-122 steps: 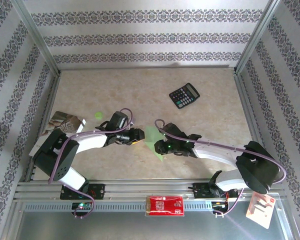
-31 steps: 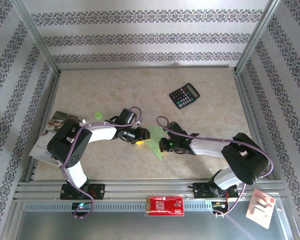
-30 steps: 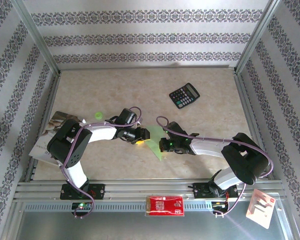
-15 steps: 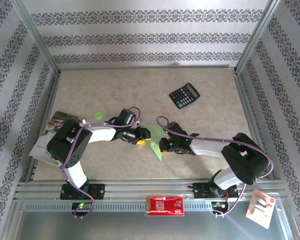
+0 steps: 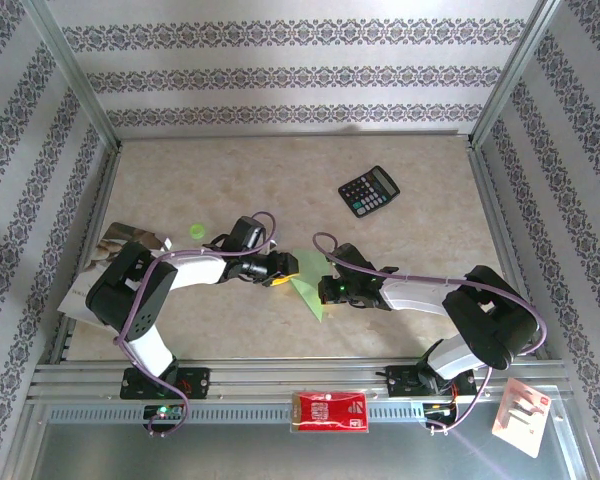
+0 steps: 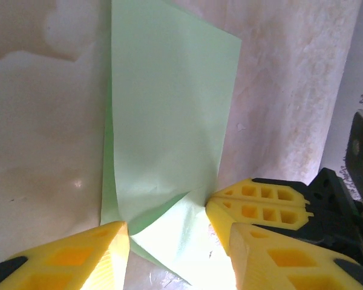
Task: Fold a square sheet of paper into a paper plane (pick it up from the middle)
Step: Fourth fold the wing at the center of the table.
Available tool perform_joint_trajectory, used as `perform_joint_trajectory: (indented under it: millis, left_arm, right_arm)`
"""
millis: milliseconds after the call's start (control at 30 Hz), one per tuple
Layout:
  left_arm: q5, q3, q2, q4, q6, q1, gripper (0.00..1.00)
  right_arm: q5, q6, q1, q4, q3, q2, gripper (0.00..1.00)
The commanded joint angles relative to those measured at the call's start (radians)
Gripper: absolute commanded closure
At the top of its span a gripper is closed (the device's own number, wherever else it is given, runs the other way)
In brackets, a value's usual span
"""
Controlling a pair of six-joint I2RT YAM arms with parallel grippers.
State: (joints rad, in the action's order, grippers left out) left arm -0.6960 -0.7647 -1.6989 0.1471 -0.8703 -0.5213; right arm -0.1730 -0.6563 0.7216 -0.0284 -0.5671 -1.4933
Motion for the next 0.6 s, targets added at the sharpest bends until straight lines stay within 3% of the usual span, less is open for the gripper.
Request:
perform_joint_trajectory:
  millis: [0,367,567]
  left_arm:
    - [-0.043,0.024,0.016,0.107,-0.043,0.018,0.53]
    - [-0.084,0.016,-0.036,0.150,-0.053,0.017,0.53]
    - [-0.009,0.004,-0.023,0.015,-0.001,0.019,0.53]
  right_arm:
    - [-0.003,0.000,-0.011,0.046,0.016,-0.030,1.00]
    - [-0.004,0.000,-0.012,0.046,0.018,-0.032,1.00]
    - [-0.006,0.001,-0.015,0.045,0.017,-0.032,1.00]
